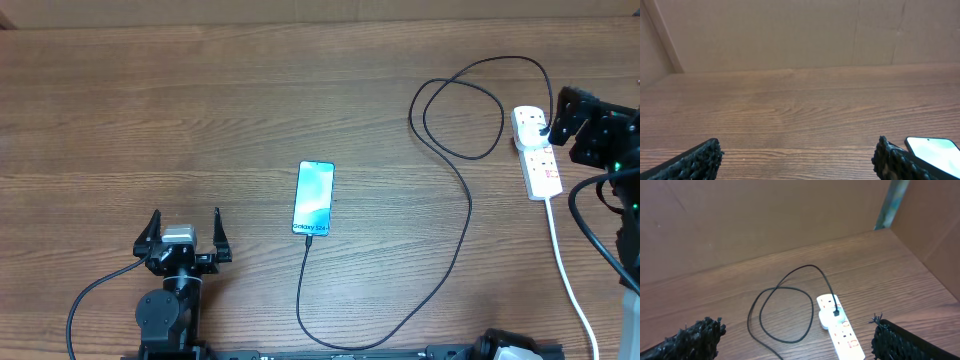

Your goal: Plug charger to phone and switch on socket

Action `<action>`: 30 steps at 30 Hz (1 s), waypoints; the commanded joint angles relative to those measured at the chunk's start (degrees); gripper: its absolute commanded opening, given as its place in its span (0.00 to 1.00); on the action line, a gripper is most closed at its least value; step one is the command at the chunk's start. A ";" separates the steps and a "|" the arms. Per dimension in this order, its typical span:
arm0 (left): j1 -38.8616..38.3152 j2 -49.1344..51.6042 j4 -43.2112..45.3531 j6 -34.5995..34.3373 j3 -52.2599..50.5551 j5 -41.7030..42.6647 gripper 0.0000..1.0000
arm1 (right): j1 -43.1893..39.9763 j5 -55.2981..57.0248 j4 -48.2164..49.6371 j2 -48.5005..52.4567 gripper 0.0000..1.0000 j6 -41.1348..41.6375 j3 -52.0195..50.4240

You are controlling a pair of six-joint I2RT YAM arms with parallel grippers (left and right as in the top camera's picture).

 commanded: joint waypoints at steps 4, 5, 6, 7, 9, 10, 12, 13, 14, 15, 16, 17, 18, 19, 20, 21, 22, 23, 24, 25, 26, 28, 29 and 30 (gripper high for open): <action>0.26 -0.61 0.07 1.53 -0.20 0.28 1.00 | 2.47 -0.13 -0.13 1.92 1.00 -0.68 0.92; 0.26 -0.61 0.07 1.53 -0.20 0.28 1.00 | 2.82 -0.13 -0.11 2.40 1.00 -0.68 0.92; 0.26 -0.61 0.07 1.53 -0.20 0.28 1.00 | 3.15 -0.13 -0.13 3.02 1.00 -0.68 0.92; 0.26 -0.61 0.07 1.53 -0.20 0.28 1.00 | 3.39 -0.11 -0.11 3.43 1.00 -0.68 0.92; 0.26 -0.61 0.07 1.53 -0.20 0.28 1.00 | 3.72 -0.11 -0.13 4.31 1.00 -0.68 0.92; 0.26 -0.61 0.07 1.53 -0.20 0.28 1.00 | 3.82 -0.11 -0.13 4.72 1.00 -0.68 0.92; 0.26 -0.61 0.07 1.53 -0.20 0.28 1.00 | 3.98 -0.11 -0.11 5.49 1.00 -0.68 0.92; 0.26 -0.61 0.09 1.53 -0.20 0.28 1.00 | 4.02 -0.11 -0.13 5.92 1.00 -0.68 0.92; 0.26 -0.61 0.07 1.53 -0.20 0.28 0.99 | 4.02 -0.11 -0.13 6.38 1.00 -0.68 0.92; 0.26 -0.61 0.07 1.53 -0.20 0.26 1.00 | 4.02 -0.11 -0.13 6.73 1.00 -0.68 0.92; 0.26 -0.61 0.07 1.53 -0.20 0.28 1.00 | 4.02 -0.11 -0.13 7.10 1.00 -0.68 0.92; 0.26 -0.61 0.09 1.53 -0.20 0.28 0.99 | 4.02 -0.11 -0.11 7.43 1.00 -0.68 0.92; 0.26 -0.61 0.07 1.53 -0.20 0.28 1.00 | 4.02 -0.11 -0.11 7.72 1.00 -0.68 0.92; 0.26 -0.61 0.07 1.53 -0.20 0.28 1.00 | 4.02 -0.11 -0.13 7.98 1.00 -0.68 0.92; 0.26 -0.61 0.07 1.53 -0.20 0.28 1.00 | 4.02 -0.11 -0.13 8.20 1.00 -0.68 0.92; 0.26 -0.61 0.07 1.53 -0.20 0.28 1.00 | 4.02 -0.11 -0.13 8.39 1.00 -0.68 0.92; 0.26 -0.61 0.07 1.53 -0.20 0.28 1.00 | 4.02 -0.11 -0.13 8.44 1.00 -0.68 0.92; 0.26 -0.61 0.07 1.53 -0.20 0.28 0.99 | 4.02 -0.11 -0.13 8.50 1.00 -0.68 0.92; 0.26 -0.61 0.07 1.53 -0.20 0.28 1.00 | 4.02 -0.11 -0.11 8.52 1.00 -0.68 0.92; 0.26 -0.61 0.07 1.53 -0.20 0.28 1.00 | 4.02 -0.11 -0.13 8.52 1.00 -0.68 0.92; 0.26 -0.61 0.07 1.53 -0.20 0.28 1.00 | 4.02 -0.11 -0.13 8.52 1.00 -0.68 0.92; 0.26 -0.61 0.07 1.53 -0.20 0.28 1.00 | 4.46 -0.11 -0.11 8.55 1.00 -0.68 0.92; 0.26 -0.61 0.09 1.53 -0.20 0.28 1.00 | 4.87 -0.11 -0.13 8.66 1.00 -0.68 0.92; 0.26 -0.61 0.07 1.53 -0.20 0.28 1.00 | 5.33 -0.11 -0.13 8.74 1.00 -0.68 0.92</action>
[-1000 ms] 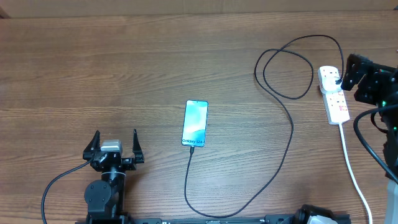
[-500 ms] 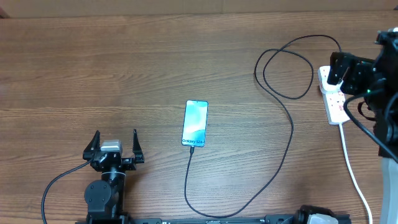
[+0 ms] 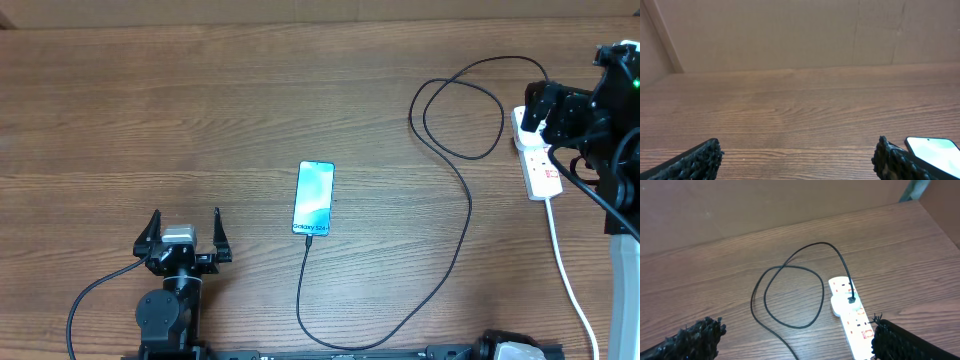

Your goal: Plug charger to phone and switch on socket

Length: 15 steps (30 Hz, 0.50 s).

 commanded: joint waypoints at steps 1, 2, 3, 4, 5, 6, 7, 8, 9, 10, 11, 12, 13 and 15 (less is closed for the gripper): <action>0.26 -0.61 0.07 1.53 -0.20 0.28 0.99 | 2.01 -0.13 0.31 0.20 1.00 -0.68 0.92; 0.26 -0.61 0.09 1.53 -0.20 0.28 1.00 | 3.08 -0.13 0.31 0.33 1.00 -0.68 0.92; 0.26 -0.61 0.07 1.53 -0.20 0.28 1.00 | 3.85 -0.13 0.28 0.37 1.00 -0.68 0.92; 0.26 -0.61 0.07 1.53 -0.20 0.28 0.99 | 4.83 -0.13 0.31 0.46 1.00 -0.68 0.92; 0.26 -0.61 0.09 1.53 -0.20 0.28 0.99 | 5.64 -0.13 0.28 0.50 1.00 -0.68 0.92; 0.26 -0.61 0.09 1.53 -0.20 0.28 0.99 | 6.54 -0.13 0.31 0.63 1.00 -0.68 0.92; 0.26 -0.61 0.07 1.53 -0.20 0.28 1.00 | 7.41 -0.13 0.31 0.70 1.00 -0.68 0.92; 0.26 -0.61 0.09 1.53 -0.20 0.26 0.99 | 8.31 -0.13 0.31 0.85 1.00 -0.68 0.92; 0.26 -0.61 0.09 1.53 -0.20 0.28 1.00 | 9.64 -0.13 0.31 1.01 1.00 -0.68 0.92; 0.26 -0.61 0.09 1.53 -0.20 0.28 1.00 | 10.43 -0.13 0.31 1.09 1.00 -0.68 0.92; 0.26 -0.61 0.07 1.53 -0.20 0.28 1.00 | 11.02 -0.13 0.31 1.11 1.00 -0.68 0.92; 0.26 -0.61 0.09 1.53 -0.20 0.28 0.99 | 11.65 -0.13 0.28 1.14 1.00 -0.68 0.92; 0.26 -0.61 0.07 1.53 -0.20 0.28 0.99 | 12.20 -0.13 0.31 1.16 1.00 -0.68 0.92; 0.26 -0.61 0.07 1.53 -0.20 0.28 1.00 | 12.79 -0.15 0.28 1.16 1.00 -0.68 0.92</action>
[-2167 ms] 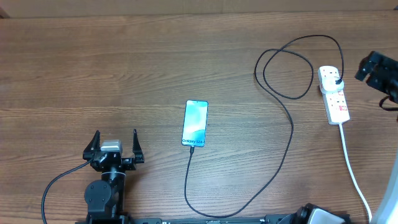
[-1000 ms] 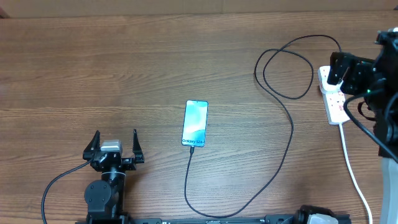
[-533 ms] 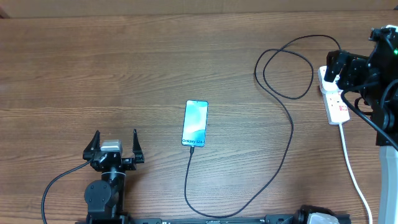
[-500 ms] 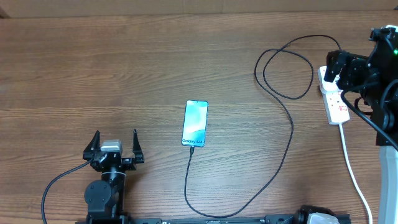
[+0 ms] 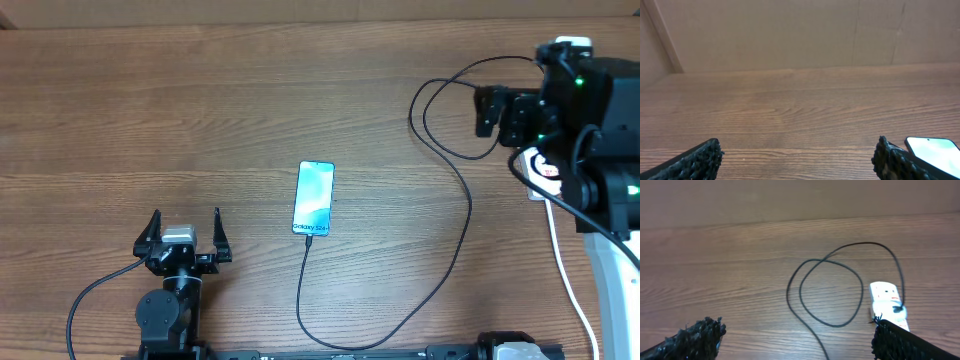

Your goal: Plug charger to phone and switch on socket

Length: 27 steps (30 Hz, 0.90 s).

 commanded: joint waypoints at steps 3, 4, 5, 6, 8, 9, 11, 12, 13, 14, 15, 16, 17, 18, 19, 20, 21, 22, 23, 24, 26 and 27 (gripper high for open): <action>0.26 -0.61 0.09 1.53 -0.20 0.28 1.00 | 1.51 -0.11 0.26 0.02 1.00 -0.68 0.92; 0.26 -0.61 0.07 1.53 -0.20 0.28 1.00 | 1.51 -0.11 0.26 0.02 1.00 -0.68 0.92; 0.26 -0.61 0.07 1.53 -0.20 0.28 0.99 | 1.51 -0.11 0.26 0.02 1.00 -0.68 0.92; 0.26 -0.61 0.07 1.53 -0.20 0.28 1.00 | 1.51 -0.11 0.28 0.11 1.00 -0.68 0.92; 0.26 -0.61 0.07 1.53 -0.20 0.28 1.00 | 1.51 -0.11 0.28 0.46 1.00 -0.68 0.92; 0.26 -0.61 0.07 1.53 -0.20 0.28 1.00 | 1.51 -0.11 0.28 0.61 1.00 -0.68 0.92; 0.26 -0.61 0.07 1.53 -0.20 0.28 1.00 | 1.51 -0.11 0.31 1.36 1.00 -0.68 0.52; 0.26 -0.61 0.07 1.53 -0.20 0.28 1.00 | 1.51 -0.11 0.26 1.64 1.00 -0.68 0.17; 0.26 -0.61 0.09 1.53 -0.20 0.28 1.00 | 1.51 -0.11 0.22 1.90 1.00 -0.68 0.04; 0.26 -0.61 0.07 1.53 -0.20 0.28 1.00 | 1.51 -0.11 0.26 2.25 1.00 -0.68 -0.13; 0.26 -0.61 0.09 1.53 -0.20 0.26 0.99 | 1.51 -0.11 0.20 2.54 1.00 -0.68 -0.20; 0.26 -0.61 0.07 1.53 -0.20 0.28 0.99 | 1.51 -0.11 0.20 2.84 1.00 -0.68 -0.20; 0.26 -0.61 0.07 1.53 -0.20 0.28 0.99 | 1.51 -0.11 0.22 3.19 1.00 -0.68 -0.20; 0.26 -0.61 0.07 1.53 -0.20 0.28 1.00 | 1.51 -0.11 0.22 3.45 1.00 -0.68 -0.20; 0.26 -0.61 0.07 1.53 -0.20 0.26 1.00 | 1.51 -0.11 0.22 3.72 1.00 -0.68 -0.20; 0.26 -0.61 0.07 1.53 -0.20 0.28 1.00 | 1.51 -0.11 0.22 4.00 1.00 -0.68 -0.20; 0.26 -0.61 0.09 1.53 -0.20 0.28 1.00 | 1.51 -0.11 0.22 4.33 1.00 -0.68 -0.20; 0.26 -0.61 0.07 1.53 -0.20 0.28 1.00 | 1.51 -0.11 0.24 4.61 1.00 -0.68 -0.20; 0.26 -0.61 0.07 1.53 -0.20 0.28 1.00 | 1.51 -0.11 0.24 5.03 1.00 -0.68 -0.20; 0.26 -0.61 0.09 1.53 -0.20 0.28 1.00 | 1.51 -0.11 0.24 5.31 1.00 -0.68 -0.20; 0.26 -0.61 0.09 1.53 -0.20 0.28 1.00 | 1.51 -0.11 0.24 5.88 1.00 -0.68 -0.20; 0.26 -0.61 0.07 1.53 -0.20 0.26 1.00 | 1.51 -0.11 0.24 6.19 1.00 -0.68 -0.22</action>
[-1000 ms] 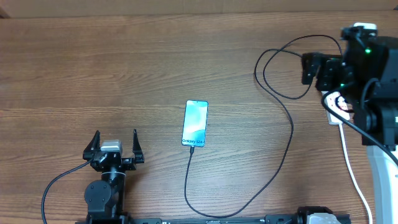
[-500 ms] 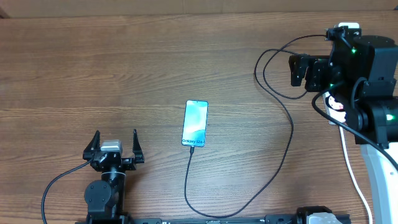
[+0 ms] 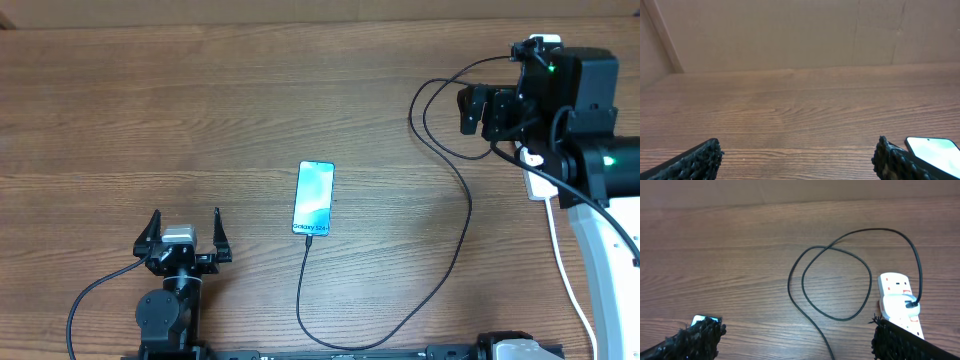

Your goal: Plug charger to phone and switch on socket

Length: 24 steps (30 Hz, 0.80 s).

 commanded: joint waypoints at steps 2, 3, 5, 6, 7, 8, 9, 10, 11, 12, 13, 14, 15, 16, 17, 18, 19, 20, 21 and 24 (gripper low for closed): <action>0.26 -0.61 0.07 1.53 -0.20 0.28 1.00 | 0.31 -0.13 0.26 1.01 1.00 -0.63 -0.20; 0.26 -0.61 0.07 1.53 -0.20 0.28 0.99 | 0.33 -0.13 0.26 1.01 1.00 -0.63 -0.20; 0.26 -0.61 0.07 1.53 -0.20 0.28 0.99 | 0.52 -0.13 0.26 1.01 1.00 -0.63 -0.20; 0.26 -0.61 0.07 1.53 -0.20 0.28 1.00 | 0.72 -0.13 0.26 1.01 1.00 -0.63 -0.20; 0.26 -0.61 0.07 1.53 -0.20 0.28 0.99 | 0.98 -0.13 0.26 1.01 1.00 -0.63 -0.20; 0.26 -0.61 0.07 1.53 -0.20 0.28 0.99 | 1.16 -0.13 0.26 1.01 1.00 -0.63 -0.20; 0.26 -0.61 0.07 1.53 -0.20 0.28 0.99 | 1.51 -0.13 0.26 1.01 1.00 -0.63 -0.20; 0.26 -0.61 0.07 1.53 -0.20 0.28 0.99 | 1.81 -0.15 0.26 1.01 1.00 -0.63 -0.20; 0.26 -0.61 0.07 1.53 -0.20 0.28 1.00 | 2.08 -0.13 0.28 1.01 1.00 -0.63 -0.20; 0.26 -0.61 0.07 1.53 -0.20 0.26 0.99 | 2.27 -0.13 0.28 1.01 1.00 -0.63 -0.20; 0.26 -0.61 0.09 1.53 -0.20 0.28 1.00 | 2.58 -0.13 0.26 1.01 1.00 -0.63 -0.20; 0.26 -0.61 0.07 1.53 -0.20 0.28 1.00 | 2.69 -0.13 0.28 1.01 1.00 -0.63 -0.20; 0.26 -0.61 0.07 1.53 -0.20 0.28 1.00 | 2.80 -0.13 0.26 1.01 1.00 -0.63 -0.20; 0.26 -0.61 0.09 1.53 -0.20 0.28 0.99 | 2.91 -0.13 0.28 1.01 1.00 -0.63 -0.20; 0.26 -0.61 0.09 1.53 -0.20 0.28 0.99 | 2.95 -0.13 0.28 1.01 1.00 -0.63 -0.20; 0.26 -0.61 0.07 1.53 -0.20 0.28 0.99 | 2.95 -0.13 0.28 1.01 1.00 -0.63 -0.20; 0.26 -0.61 0.07 1.53 -0.20 0.28 0.99 | 2.95 -0.13 0.28 1.01 1.00 -0.63 -0.20; 0.26 -0.61 0.07 1.53 -0.20 0.28 1.00 | 2.95 -0.13 0.28 1.01 1.00 -0.63 -0.20; 0.26 -0.61 0.07 1.53 -0.20 0.28 1.00 | 2.95 -0.13 0.28 1.01 1.00 -0.63 -0.22; 0.26 -0.61 0.07 1.53 -0.20 0.28 1.00 | 2.95 -0.13 0.28 1.01 1.00 -0.63 -0.59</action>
